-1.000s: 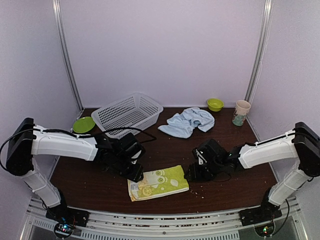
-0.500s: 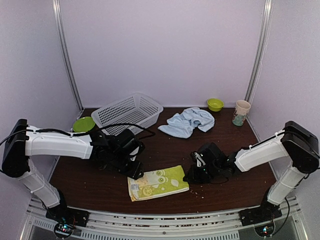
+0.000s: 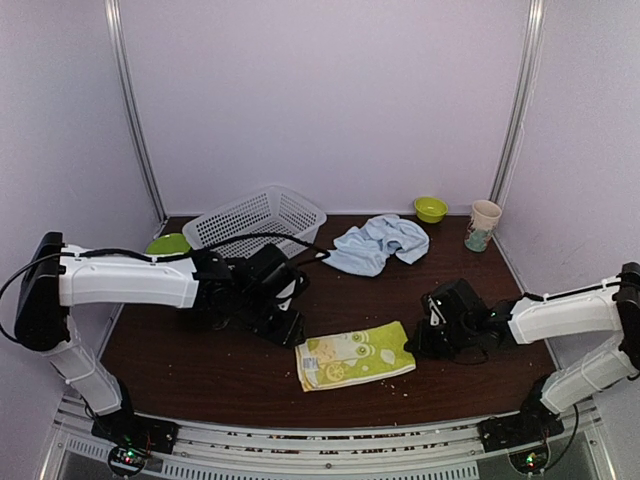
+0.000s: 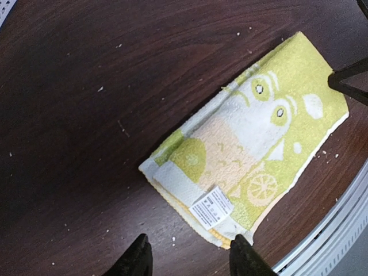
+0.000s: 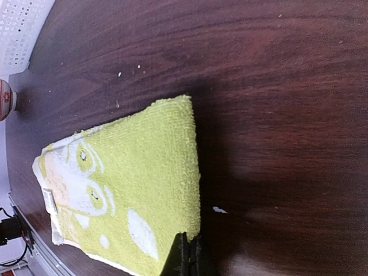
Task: Roll the towels
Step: Roll the towel at the center of the board.
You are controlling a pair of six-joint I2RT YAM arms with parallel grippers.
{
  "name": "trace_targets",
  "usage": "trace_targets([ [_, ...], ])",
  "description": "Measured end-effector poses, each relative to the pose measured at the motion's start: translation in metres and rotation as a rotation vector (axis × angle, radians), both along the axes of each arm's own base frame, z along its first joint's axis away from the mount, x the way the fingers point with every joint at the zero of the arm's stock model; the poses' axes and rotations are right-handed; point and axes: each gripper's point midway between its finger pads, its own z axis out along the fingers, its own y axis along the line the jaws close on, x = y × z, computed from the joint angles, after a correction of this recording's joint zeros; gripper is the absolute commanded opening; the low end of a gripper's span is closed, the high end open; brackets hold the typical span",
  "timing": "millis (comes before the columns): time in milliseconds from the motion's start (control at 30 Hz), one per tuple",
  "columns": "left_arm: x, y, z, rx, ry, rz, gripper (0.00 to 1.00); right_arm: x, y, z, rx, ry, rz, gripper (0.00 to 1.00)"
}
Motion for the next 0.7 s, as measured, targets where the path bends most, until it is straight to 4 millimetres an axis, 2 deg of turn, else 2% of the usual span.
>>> trace_targets([
  [167,0.003,-0.025,-0.001,-0.021,0.009,-0.035,0.45,0.004,-0.02,0.016,-0.113,-0.063,-0.002,0.0],
  [367,0.005,-0.048,-0.013,-0.037,0.037,-0.067,0.43,0.004,-0.033,0.014,-0.202,-0.065,0.007,0.0],
  [700,0.002,-0.054,-0.045,-0.007,0.09,-0.081,0.33,0.009,-0.022,0.029,-0.218,-0.083,0.038,0.0],
])
